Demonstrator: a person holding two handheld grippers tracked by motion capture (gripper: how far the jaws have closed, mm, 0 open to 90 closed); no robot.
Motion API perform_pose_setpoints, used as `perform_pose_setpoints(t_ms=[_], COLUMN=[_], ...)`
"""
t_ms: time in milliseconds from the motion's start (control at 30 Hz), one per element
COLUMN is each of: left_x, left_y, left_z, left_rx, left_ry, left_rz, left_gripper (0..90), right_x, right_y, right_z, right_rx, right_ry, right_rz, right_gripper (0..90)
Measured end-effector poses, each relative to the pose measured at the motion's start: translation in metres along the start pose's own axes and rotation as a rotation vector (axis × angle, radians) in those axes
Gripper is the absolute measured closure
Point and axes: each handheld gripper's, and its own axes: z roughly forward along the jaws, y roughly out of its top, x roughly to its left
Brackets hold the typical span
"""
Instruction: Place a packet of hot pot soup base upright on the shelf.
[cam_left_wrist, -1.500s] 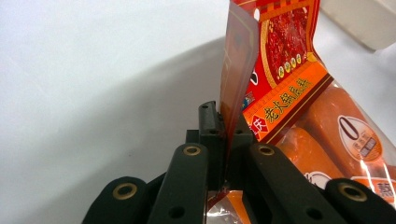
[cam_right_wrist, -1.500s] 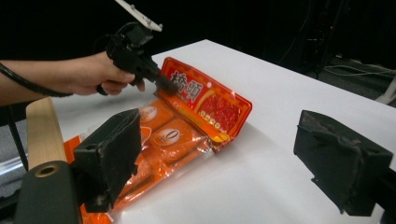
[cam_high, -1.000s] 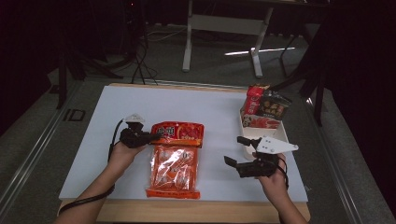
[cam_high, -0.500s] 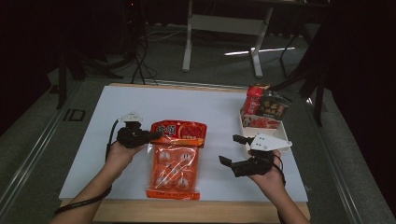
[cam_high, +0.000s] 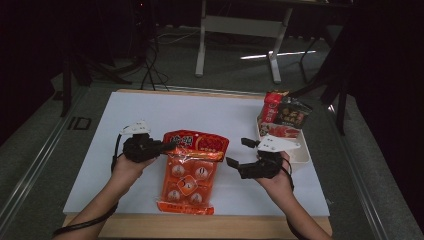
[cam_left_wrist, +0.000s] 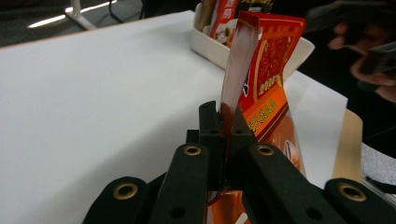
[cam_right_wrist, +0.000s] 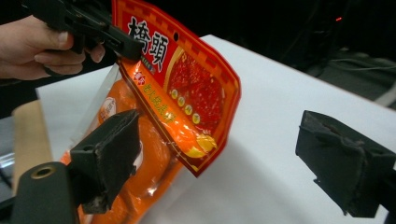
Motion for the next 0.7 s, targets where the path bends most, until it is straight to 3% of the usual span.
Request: perform_pose_setpoints(t_ms=[400,567,700], left_x=[-0.017,-0.016,-0.016], left_y=[0.001,-0.001,-0.001], left_z=[-0.012,-0.014,-0.014], left_rx=[-0.035,-0.04,-0.041], left_ry=[-0.034,-0.038,-0.043], left_rz=[0.044,0.035,0.034], left_gripper=[89.2,89.2,89.2], right_x=[0.005,0.011,0.014], right_y=[-0.003,-0.007,-0.007], right_z=[0.036,0.045,0.049], right_rx=[0.029,0.034,0.062], right_ry=[0.101,0.166,0.172], right_rz=[0.057,0.023,-0.008], right_gripper=[17.6,45.0,57.8])
